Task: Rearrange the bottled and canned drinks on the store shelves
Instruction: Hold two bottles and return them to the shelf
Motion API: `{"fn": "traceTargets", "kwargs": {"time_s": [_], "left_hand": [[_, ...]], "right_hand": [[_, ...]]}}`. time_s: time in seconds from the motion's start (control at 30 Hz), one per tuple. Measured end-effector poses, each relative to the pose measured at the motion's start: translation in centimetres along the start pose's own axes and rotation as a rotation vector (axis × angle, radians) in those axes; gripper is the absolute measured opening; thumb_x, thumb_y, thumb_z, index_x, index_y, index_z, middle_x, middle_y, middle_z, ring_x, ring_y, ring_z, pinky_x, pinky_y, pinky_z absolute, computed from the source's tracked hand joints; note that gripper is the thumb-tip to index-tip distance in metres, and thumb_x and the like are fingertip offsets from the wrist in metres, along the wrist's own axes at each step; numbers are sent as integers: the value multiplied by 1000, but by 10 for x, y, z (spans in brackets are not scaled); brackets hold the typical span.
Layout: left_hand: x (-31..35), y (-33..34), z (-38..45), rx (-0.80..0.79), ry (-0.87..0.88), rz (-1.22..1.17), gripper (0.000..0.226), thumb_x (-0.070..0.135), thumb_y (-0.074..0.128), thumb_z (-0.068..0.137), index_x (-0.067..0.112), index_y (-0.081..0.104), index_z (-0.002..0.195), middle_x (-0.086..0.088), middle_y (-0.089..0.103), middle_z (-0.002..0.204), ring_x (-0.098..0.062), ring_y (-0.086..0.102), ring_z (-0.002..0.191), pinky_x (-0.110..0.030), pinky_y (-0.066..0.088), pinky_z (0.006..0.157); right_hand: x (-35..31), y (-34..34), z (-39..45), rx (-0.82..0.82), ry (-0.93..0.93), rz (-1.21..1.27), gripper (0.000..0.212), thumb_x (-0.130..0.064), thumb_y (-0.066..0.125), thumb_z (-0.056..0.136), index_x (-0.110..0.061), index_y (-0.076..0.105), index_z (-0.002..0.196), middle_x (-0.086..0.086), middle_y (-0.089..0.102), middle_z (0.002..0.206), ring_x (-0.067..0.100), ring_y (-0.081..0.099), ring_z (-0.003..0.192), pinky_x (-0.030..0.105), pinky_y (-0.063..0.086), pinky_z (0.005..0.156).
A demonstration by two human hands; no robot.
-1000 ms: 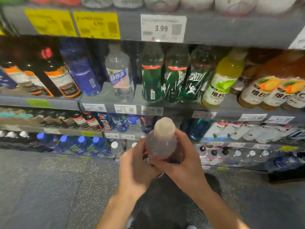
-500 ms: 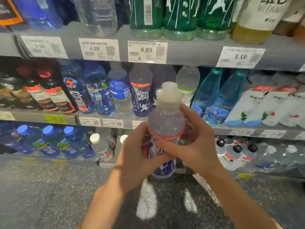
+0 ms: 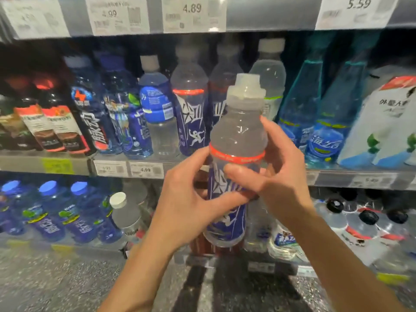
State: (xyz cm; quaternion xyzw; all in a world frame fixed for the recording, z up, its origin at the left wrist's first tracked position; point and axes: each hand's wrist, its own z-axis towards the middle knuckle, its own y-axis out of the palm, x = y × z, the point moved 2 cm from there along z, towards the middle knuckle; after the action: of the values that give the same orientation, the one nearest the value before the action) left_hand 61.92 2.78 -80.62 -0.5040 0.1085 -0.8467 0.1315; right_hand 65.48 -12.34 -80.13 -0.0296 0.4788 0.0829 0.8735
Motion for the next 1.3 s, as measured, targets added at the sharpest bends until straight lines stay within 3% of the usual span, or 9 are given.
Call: {"fn": "traceTargets", "kwargs": {"time_s": [0.17,0.3,0.43,0.53,0.67,0.77,1.0,1.17,1.3], "left_hand": [[-3,10,5,45,66,22,56,18,90,69,22,67,120,12,74,109,-5,70,100,-16,53,78],[-1,18,15,97,127,78,57,13,91,66,21,68,118,10,74,107,-11,70,98,-30,55,86],[7,31,17,115,155,77,56,13,93,62,23,67,111,6,74,102,-17,69,96,-26,56,79],[13,34,20,-49,85,-1,63,22,93,62,21,63,117,8,73,109,-10,70,101,-16,54,78],[16,24,25,-289,68,91,68,29,88,75,27,57,135,15,67,129,-5,62,120,-22,46,104],[10,28,31,-172,43,77,48,36,75,79,20,66,123,6,73,118,-10,68,111,-31,53,99],[26,38,78,168,148,283,11,23,61,99,23,66,109,0,69,108,-16,70,93,-40,62,71],[43,54,127,175,150,625,66,58,66,77,23,49,130,2,61,124,-24,64,106,-50,56,81],[54,70,143,125,7,731,71,46,74,79,15,38,131,-16,65,114,-42,59,94,-45,47,74]], "right_hand": [[4,-11,6,-49,-26,-9,70,-16,85,68,-21,57,132,-11,73,115,6,68,107,14,51,80],[5,-21,12,-64,-46,19,74,-29,87,63,-15,57,129,-3,72,120,12,68,112,24,51,90],[-1,-37,14,-34,-97,-41,73,-16,92,58,-12,60,124,-3,74,113,9,70,105,24,56,83],[-5,-49,16,-20,-119,-64,66,-16,91,58,-14,64,118,-6,76,108,6,72,99,20,55,79],[-7,-61,18,-3,-132,-78,66,-19,92,57,-16,66,118,-6,76,107,8,72,99,24,55,81],[-9,-69,20,-7,-152,-101,69,-24,93,56,-20,66,119,-8,76,109,9,71,102,35,59,83],[-11,-93,23,78,-197,-32,59,-18,89,60,-22,66,114,-15,76,105,1,71,96,13,51,76],[-9,-102,25,82,-203,-42,56,-16,89,60,-20,68,112,-15,76,103,0,71,93,11,50,76],[-9,-105,23,80,-204,-50,58,-16,90,59,-24,67,112,-17,75,104,0,71,95,11,51,77]]}}
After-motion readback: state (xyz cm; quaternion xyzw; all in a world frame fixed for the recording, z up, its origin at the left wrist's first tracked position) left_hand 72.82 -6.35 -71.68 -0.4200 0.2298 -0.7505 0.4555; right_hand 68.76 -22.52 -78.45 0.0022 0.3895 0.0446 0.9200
